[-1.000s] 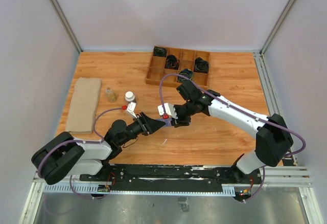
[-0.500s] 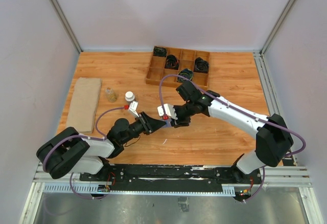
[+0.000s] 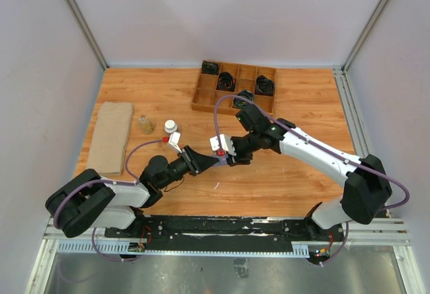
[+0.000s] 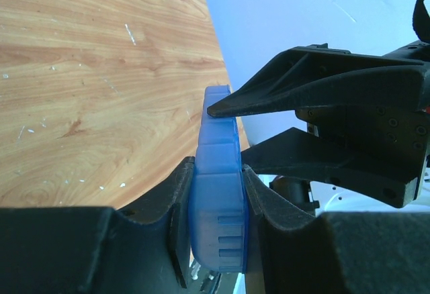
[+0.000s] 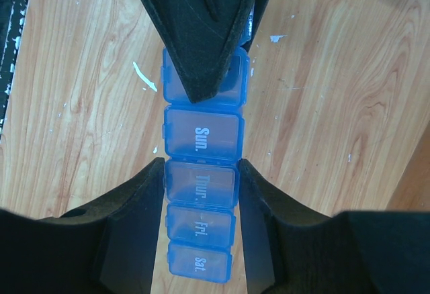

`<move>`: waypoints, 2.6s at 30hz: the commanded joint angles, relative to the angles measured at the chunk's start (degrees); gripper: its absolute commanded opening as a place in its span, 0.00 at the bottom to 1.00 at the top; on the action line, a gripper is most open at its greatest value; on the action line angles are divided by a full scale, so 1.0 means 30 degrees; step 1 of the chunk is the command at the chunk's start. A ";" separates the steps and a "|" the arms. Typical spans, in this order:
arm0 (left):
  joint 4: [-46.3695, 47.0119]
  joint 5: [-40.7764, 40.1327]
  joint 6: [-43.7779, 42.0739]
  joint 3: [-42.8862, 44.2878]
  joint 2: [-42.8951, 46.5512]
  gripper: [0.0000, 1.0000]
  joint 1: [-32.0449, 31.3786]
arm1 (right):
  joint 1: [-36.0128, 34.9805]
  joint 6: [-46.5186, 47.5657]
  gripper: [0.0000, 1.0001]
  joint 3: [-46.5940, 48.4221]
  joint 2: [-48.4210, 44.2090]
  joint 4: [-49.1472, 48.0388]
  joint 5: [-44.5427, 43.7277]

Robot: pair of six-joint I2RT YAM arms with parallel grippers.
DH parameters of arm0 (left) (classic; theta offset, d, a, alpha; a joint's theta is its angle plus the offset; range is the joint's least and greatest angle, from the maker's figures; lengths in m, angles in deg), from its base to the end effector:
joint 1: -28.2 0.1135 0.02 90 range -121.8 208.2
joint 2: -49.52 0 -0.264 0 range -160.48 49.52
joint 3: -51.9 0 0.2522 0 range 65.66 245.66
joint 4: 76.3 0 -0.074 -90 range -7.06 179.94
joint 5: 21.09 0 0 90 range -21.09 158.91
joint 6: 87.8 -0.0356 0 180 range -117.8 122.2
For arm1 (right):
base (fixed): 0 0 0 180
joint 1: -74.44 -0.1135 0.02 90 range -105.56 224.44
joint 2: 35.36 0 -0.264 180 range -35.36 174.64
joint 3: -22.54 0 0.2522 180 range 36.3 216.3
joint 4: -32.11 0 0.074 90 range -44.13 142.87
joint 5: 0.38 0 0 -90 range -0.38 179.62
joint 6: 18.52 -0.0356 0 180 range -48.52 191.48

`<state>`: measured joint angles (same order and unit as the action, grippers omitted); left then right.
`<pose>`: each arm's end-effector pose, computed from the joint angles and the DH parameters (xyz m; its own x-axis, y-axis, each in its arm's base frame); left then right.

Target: Sort the pills into containers

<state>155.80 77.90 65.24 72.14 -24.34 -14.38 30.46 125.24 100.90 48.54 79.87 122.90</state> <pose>0.1474 -0.1430 0.1612 -0.7071 -0.5459 -0.4495 0.3377 0.2978 -0.8929 0.2059 0.2258 0.2685 0.3175 -0.6307 -0.7081 -0.9480 -0.2280 -0.2219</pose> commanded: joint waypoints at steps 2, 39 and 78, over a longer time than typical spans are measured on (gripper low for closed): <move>-0.0365 0.0437 -0.0769 0.0182 0.0529 0.00 -0.0218 | 0.0792 -0.0394 0.35 0.0090 -0.0956 0.0005 0.1268; -0.1330 0.1707 -0.2168 0.0066 0.1587 0.00 -0.0218 | 0.1384 -0.4306 0.47 0.0668 0.0965 -0.1805 -0.2045; 0.2677 0.4122 -0.0229 0.7146 -1.1743 0.19 -0.0189 | 0.4266 -0.5924 0.82 0.0418 -0.1899 -0.2212 0.1591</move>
<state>161.73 88.74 64.33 92.09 -58.42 -14.43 42.35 108.67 102.34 44.19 73.92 127.14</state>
